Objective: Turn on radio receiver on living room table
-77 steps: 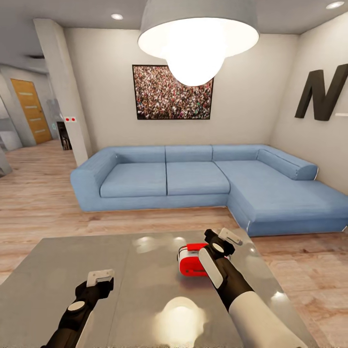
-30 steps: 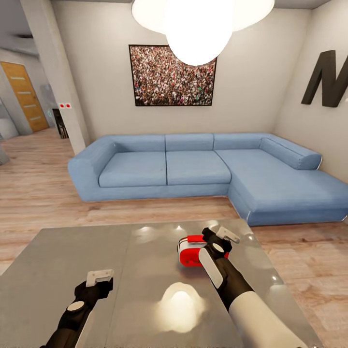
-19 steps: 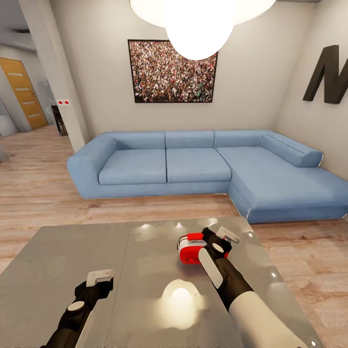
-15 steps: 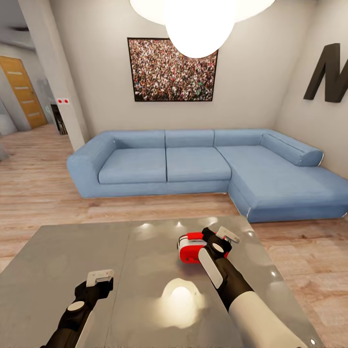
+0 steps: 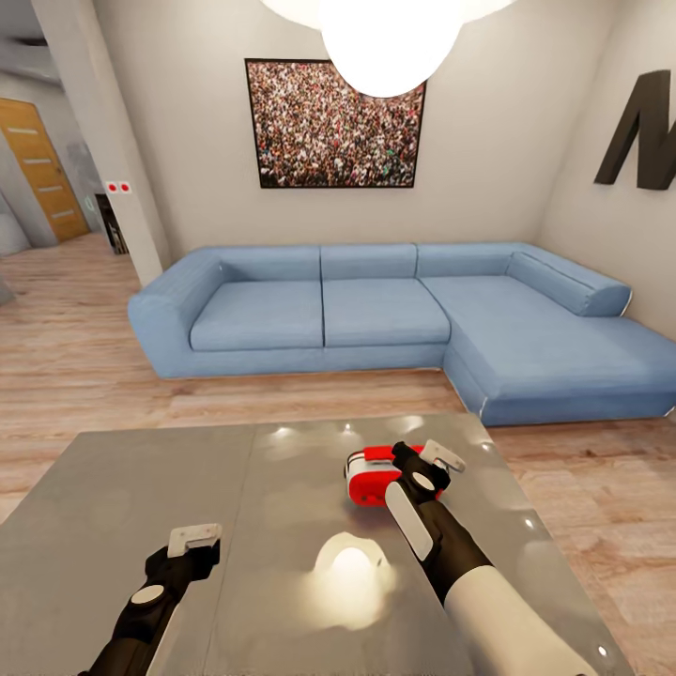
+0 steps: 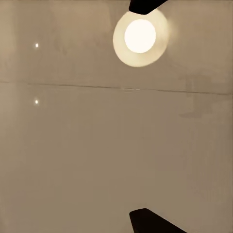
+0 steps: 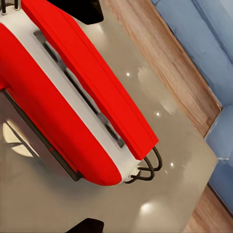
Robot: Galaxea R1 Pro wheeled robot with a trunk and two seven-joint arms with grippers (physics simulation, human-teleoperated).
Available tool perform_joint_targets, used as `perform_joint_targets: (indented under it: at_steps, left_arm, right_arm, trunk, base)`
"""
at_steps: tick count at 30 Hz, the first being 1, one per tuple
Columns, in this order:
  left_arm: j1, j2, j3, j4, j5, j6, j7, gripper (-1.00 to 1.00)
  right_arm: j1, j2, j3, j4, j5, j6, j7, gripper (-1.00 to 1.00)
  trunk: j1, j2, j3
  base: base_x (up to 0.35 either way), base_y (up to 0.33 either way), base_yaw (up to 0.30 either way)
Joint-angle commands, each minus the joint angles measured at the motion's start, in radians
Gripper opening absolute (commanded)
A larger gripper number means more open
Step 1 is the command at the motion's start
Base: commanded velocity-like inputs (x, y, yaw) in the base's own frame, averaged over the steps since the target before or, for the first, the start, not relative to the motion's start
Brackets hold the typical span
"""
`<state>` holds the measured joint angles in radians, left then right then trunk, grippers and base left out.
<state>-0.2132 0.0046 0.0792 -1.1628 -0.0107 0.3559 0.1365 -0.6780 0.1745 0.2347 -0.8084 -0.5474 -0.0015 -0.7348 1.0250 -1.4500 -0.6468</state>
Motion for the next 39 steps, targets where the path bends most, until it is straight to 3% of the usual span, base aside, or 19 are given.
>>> perform_joint_targets:
  at_steps: [1, 8, 12, 16, 33, 35, 39]
  left_arm:
    - [0.000, 0.000, 0.000, 0.000, 0.000, 0.000, 0.000, 1.00]
    - [0.000, 0.000, 0.000, 0.000, -0.001, 0.000, 0.000, 1.00]
    - [0.000, 0.000, -0.001, 0.000, -0.001, 0.000, 0.000, 1.00]
    - [0.000, 0.000, -0.001, 0.000, -0.001, 0.000, 0.000, 1.00]
    - [0.000, -0.001, -0.002, 0.001, -0.002, 0.000, 0.000, 1.00]
    - [0.000, -0.002, -0.002, 0.001, -0.002, 0.000, 0.000, 1.00]
    - [0.000, -0.002, -0.007, 0.056, -0.001, -0.007, 0.000, 1.00]
  right_arm:
    - [0.000, 0.000, 0.000, 0.000, 0.000, 0.000, 0.000, 1.00]
    - [0.000, 0.000, 0.007, 0.000, 0.000, 0.000, 0.000, 1.00]
    - [0.000, 0.000, 0.055, 0.000, 0.000, 0.000, 0.000, 1.00]
    - [0.000, 0.000, 0.078, 0.000, 0.000, 0.000, -0.001, 1.00]
    - [-0.005, 0.000, 0.084, -0.015, 0.027, 0.007, -0.002, 1.00]
    - [-0.007, 0.000, 0.084, -0.016, 0.030, 0.030, -0.001, 1.00]
    - [-0.027, 0.000, 0.083, -0.035, 0.033, 0.162, 0.001, 1.00]
  trunk:
    - [0.000, 0.000, -0.002]
    - [0.000, 0.000, -0.013]
    - [0.000, 0.000, -0.019]
    - [0.000, 0.000, -0.026]
    - [0.000, 0.000, -0.053]
    - [0.000, 0.000, -0.056]
    - [0.000, 0.000, -0.063]
  base:
    - [0.000, 0.000, 0.000]
    - [0.000, 0.000, 0.000]
    - [0.000, 0.000, 0.000]
    - [0.000, 0.000, 0.000]
    - [0.000, 0.000, 0.000]
    - [0.000, 0.000, 0.000]
    - [0.000, 0.000, 0.000]
